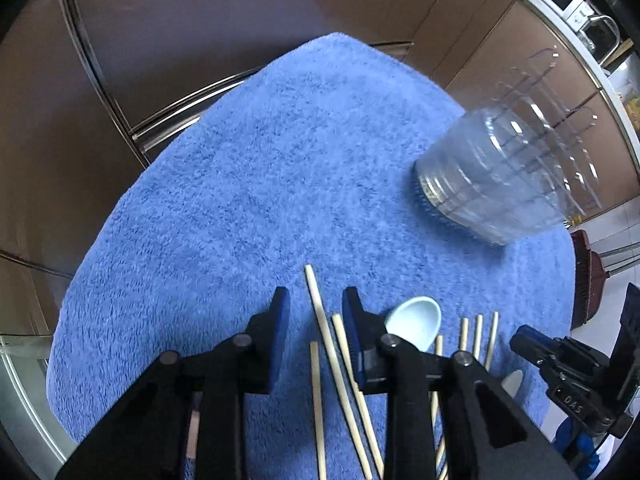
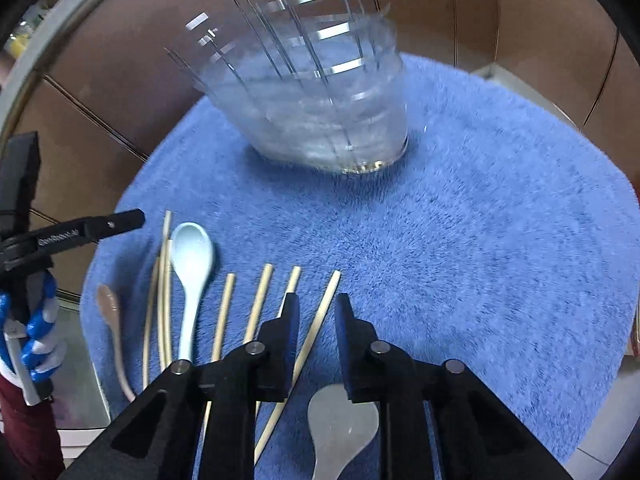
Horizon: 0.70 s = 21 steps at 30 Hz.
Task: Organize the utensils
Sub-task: 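Lower the right tool over a wooden chopstick while the left tool lowers over another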
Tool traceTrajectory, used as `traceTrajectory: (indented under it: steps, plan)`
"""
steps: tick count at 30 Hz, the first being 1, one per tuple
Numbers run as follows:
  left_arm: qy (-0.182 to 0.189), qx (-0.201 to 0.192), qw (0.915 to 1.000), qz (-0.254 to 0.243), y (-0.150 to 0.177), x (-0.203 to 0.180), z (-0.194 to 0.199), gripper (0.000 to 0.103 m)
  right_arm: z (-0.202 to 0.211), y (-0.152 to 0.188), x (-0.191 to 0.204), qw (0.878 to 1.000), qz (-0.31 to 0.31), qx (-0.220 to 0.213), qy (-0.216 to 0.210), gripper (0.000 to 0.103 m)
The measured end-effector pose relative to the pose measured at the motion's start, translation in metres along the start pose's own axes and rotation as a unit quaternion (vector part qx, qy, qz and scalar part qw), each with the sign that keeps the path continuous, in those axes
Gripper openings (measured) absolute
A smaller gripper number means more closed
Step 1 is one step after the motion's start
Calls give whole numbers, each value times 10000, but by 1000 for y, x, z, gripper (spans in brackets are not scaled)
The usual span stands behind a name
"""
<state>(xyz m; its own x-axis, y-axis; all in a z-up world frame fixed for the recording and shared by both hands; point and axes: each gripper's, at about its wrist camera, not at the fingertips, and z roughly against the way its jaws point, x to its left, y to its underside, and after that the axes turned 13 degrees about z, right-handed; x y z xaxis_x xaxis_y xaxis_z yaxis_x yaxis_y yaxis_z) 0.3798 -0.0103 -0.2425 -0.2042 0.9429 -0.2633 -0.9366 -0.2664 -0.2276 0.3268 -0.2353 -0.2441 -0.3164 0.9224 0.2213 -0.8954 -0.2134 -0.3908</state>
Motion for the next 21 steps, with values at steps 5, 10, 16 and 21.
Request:
traceTrajectory:
  steps: [5,10,16,21]
  plan:
    - [-103,164,9998,20,-10,0,-14,19,-10,-2,0,9998,6,175,72,14]
    - [-198,289,9994,48,-14,-1,-25,16,-13,-7,-2,9994,34,299,187,14]
    - [-265,419,9987,94,-17,-2,-36,14,-34,-11,5,9987,49,438,260,14]
    - [-353,535,9978,156,-20,-5,-50,12,-39,-13,7,9984,52,481,279,14]
